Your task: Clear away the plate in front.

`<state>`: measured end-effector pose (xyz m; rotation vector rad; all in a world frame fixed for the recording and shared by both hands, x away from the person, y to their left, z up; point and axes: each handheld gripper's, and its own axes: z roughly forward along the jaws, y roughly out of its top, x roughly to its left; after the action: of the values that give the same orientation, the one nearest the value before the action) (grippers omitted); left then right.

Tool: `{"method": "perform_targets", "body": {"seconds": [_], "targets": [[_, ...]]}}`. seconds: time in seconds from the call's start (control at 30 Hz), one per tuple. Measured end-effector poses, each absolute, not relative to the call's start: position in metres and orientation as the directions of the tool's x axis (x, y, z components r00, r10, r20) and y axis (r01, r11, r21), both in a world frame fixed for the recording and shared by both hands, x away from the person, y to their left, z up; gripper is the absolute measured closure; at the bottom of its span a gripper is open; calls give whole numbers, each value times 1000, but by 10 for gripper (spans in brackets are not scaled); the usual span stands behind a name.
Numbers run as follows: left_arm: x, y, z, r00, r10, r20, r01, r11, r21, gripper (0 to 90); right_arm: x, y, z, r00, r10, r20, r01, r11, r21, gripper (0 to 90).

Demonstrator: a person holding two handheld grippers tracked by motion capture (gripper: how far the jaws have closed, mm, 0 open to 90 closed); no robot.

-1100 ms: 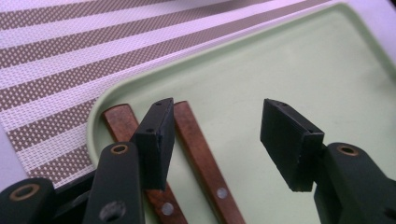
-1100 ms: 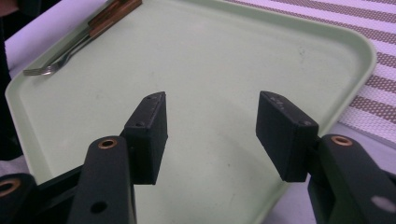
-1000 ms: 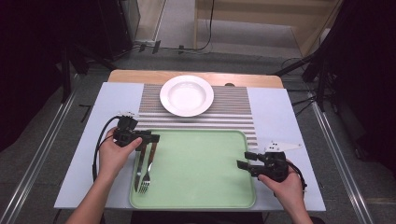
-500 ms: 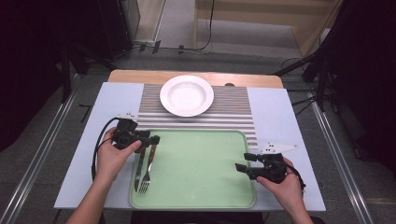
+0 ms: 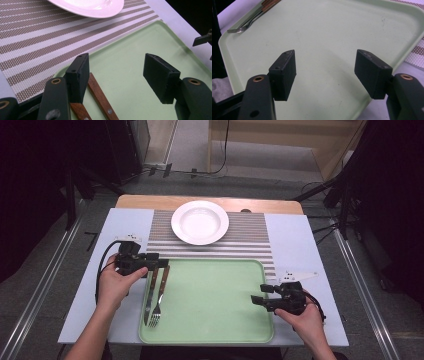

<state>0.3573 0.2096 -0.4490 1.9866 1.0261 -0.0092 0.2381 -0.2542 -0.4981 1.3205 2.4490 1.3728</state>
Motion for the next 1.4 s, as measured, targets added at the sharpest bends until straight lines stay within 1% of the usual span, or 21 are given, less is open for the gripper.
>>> {"method": "perform_targets", "body": {"seconds": [0.07, 0.13, 0.2, 0.27, 0.33, 0.4, 0.53, 0.67, 0.73, 0.77, 0.87, 1.03, 1.33, 1.4], "targets": [[359, 209, -448, 660, 656, -365, 660, -274, 700, 371, 239, -254, -497, -644, 695, 321, 636, 252, 729, 331], [362, 210, -449, 658, 659, -365, 657, -265, 705, 405, 239, -254, -497, -641, 694, 328, 640, 247, 728, 330], [365, 210, -451, 670, 665, -330, 626, -266, 733, 406, 239, -255, -497, -640, 696, 326, 639, 246, 729, 330], [367, 211, -452, 670, 666, -327, 622, -264, 737, 444, 239, -255, -497, -642, 696, 322, 637, 252, 728, 330], [370, 211, -452, 656, 670, -348, 645, -258, 720, 445, 239, -256, -498, -642, 695, 325, 637, 247, 730, 330], [374, 210, -451, 653, 678, -338, 660, -289, 694, 470, 239, -256, -498, -641, 696, 324, 638, 249, 728, 330], [383, 207, -453, 659, 670, -341, 664, -306, 683, 460, 239, -256, -499, -641, 697, 323, 639, 251, 727, 330], [394, 207, -455, 657, 657, -370, 675, -293, 677, 395, 238, -257, -499, -638, 700, 321, 640, 249, 727, 330], [398, 206, -456, 658, 652, -375, 675, -292, 677, 392, 238, -257, -499, -636, 701, 322, 640, 247, 728, 330], [400, 205, -455, 657, 654, -375, 678, -295, 673, 368, 238, -257, -499, -636, 702, 321, 640, 247, 728, 330], [408, 202, -454, 645, 665, -376, 686, -288, 668, 367, 238, -258, -499, -636, 702, 320, 642, 250, 725, 330], [423, 199, -453, 636, 691, -343, 683, -297, 667, 369, 239, -259, -501, -634, 704, 319, 642, 250, 725, 330], [447, 192, -453, 625, 702, -341, 689, -291, 663, 372, 239, -259, -502, -632, 704, 323, 644, 247, 724, 330], [452, 192, -453, 621, 699, -354, 694, -281, 663, 372, 240, -259, -502, -632, 704, 325, 645, 245, 723, 330]]}}
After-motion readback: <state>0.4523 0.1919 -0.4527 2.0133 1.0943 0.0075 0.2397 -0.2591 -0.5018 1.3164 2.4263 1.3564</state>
